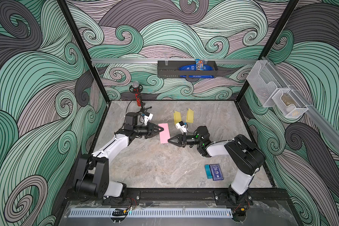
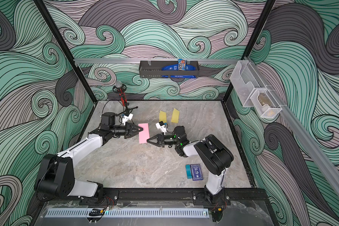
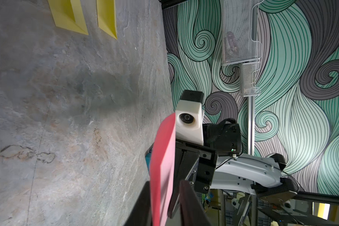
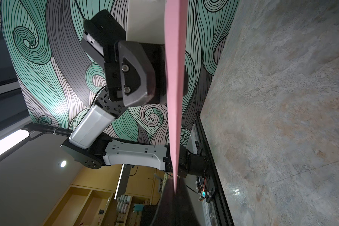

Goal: Fold the square paper along the opposite sides
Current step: Place the paper at the center of the board.

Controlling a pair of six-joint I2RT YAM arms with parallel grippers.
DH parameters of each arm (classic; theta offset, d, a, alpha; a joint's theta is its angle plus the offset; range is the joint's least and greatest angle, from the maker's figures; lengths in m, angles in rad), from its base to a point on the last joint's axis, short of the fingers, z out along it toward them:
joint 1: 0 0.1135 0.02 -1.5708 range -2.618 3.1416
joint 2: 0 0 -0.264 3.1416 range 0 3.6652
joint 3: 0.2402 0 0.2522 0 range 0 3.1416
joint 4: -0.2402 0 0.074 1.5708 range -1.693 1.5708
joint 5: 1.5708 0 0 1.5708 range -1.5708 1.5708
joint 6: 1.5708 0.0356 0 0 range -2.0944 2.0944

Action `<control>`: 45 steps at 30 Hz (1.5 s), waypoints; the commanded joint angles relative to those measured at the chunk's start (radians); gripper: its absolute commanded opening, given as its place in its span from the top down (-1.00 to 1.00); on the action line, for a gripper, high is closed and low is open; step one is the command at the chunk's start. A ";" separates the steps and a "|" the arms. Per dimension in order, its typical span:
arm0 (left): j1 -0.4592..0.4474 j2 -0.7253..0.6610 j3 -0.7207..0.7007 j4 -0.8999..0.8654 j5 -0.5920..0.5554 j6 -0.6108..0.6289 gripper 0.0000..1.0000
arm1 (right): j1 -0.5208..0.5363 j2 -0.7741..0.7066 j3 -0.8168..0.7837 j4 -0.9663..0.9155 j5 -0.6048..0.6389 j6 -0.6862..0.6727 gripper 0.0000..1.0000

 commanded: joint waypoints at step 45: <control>0.096 -0.044 -0.174 0.543 0.029 -0.370 1.00 | 0.043 -0.068 -0.011 -0.114 -0.008 -0.083 1.00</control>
